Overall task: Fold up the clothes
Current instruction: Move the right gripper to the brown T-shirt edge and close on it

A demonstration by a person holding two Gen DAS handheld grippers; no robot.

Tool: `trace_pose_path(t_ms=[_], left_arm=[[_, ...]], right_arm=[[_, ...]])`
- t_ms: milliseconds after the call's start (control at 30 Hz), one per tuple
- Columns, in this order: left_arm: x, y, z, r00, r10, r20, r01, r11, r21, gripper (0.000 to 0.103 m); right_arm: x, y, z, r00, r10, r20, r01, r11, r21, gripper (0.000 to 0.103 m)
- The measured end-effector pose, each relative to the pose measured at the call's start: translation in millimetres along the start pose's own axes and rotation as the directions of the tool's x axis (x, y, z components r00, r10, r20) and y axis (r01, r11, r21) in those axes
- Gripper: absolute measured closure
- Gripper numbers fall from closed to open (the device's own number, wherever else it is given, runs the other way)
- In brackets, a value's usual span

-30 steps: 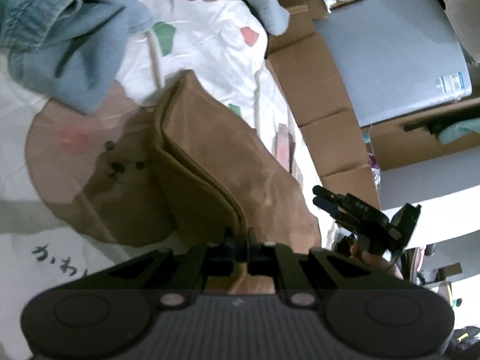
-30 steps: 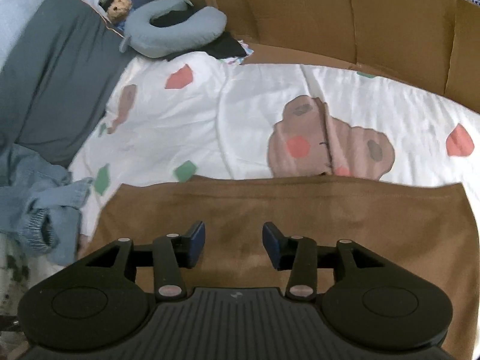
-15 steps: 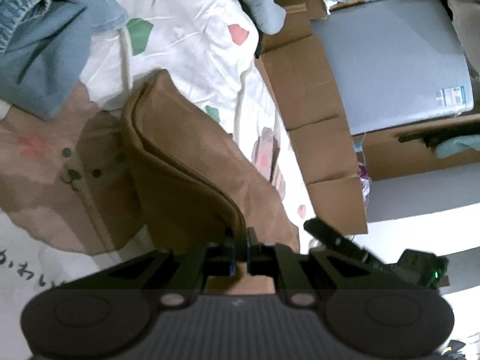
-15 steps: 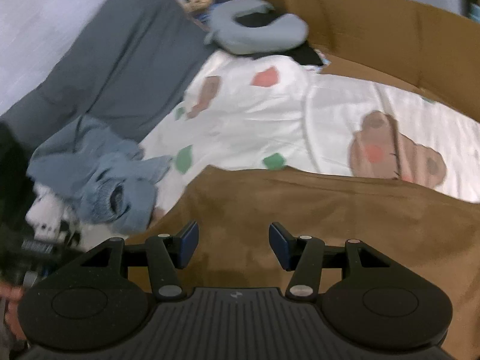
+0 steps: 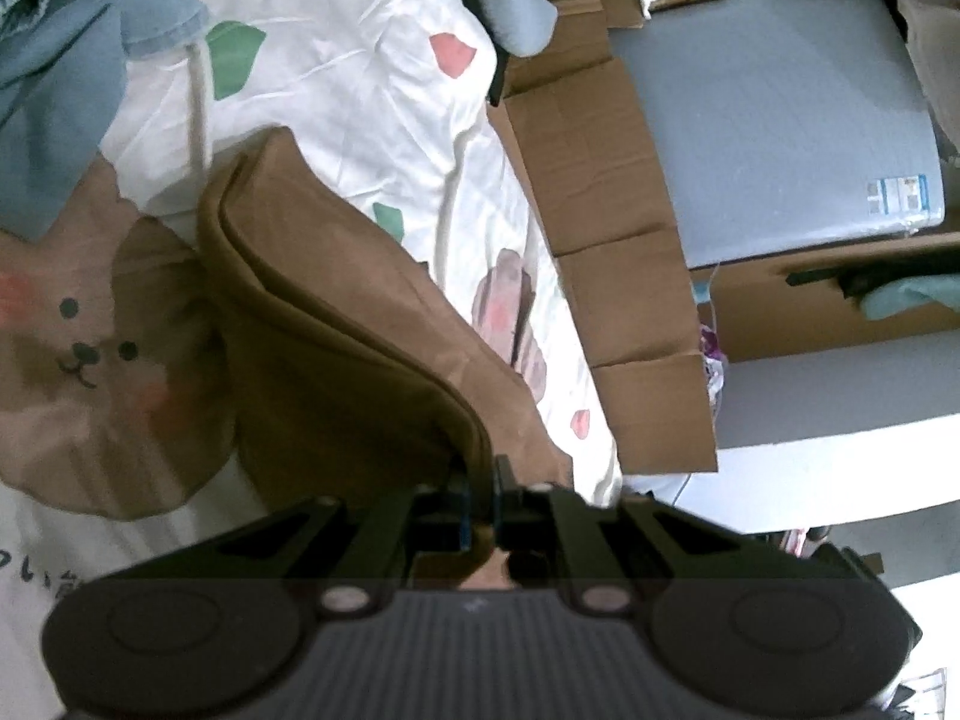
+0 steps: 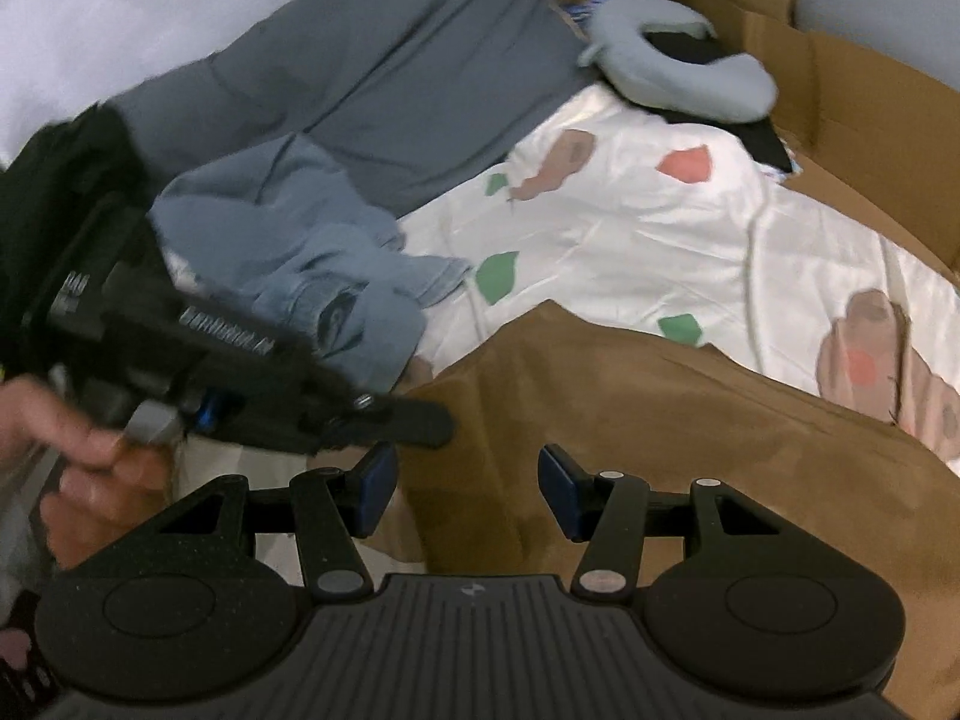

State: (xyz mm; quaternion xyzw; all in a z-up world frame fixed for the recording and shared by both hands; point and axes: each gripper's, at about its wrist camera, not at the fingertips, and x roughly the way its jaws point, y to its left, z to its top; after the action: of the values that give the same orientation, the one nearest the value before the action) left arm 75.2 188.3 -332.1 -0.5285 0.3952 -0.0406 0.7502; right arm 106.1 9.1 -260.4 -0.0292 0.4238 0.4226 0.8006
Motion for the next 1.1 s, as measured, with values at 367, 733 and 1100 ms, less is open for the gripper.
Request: trace_pose_path(t_ms=[367, 733, 1100], left_arm=[[8.6, -4.2, 0.5, 1.000, -0.028, -0.008, 0.028, 0.999, -0.016, 0.096], [6.7, -3.8, 0.1, 0.999, -0.045, 0.005, 0.045, 0.998, -0.031, 0.096], [-26.7, -16.9, 0.9, 0.992, -0.102, 0.070, 0.098, 0.993, 0.058, 0.057]], right_arm=[[34.7, 27.8, -8.9, 0.994, -0.105, -0.013, 0.102, 0.980, -0.171, 0.044], [57.3, 45.0, -8.4, 0.974, -0.223, 0.025, 0.222, 0.937, -0.271, 0.050], [70.7, 43.1, -2.8, 0.963, -0.270, 0.005, 0.259, 0.920, -0.295, 0.097]])
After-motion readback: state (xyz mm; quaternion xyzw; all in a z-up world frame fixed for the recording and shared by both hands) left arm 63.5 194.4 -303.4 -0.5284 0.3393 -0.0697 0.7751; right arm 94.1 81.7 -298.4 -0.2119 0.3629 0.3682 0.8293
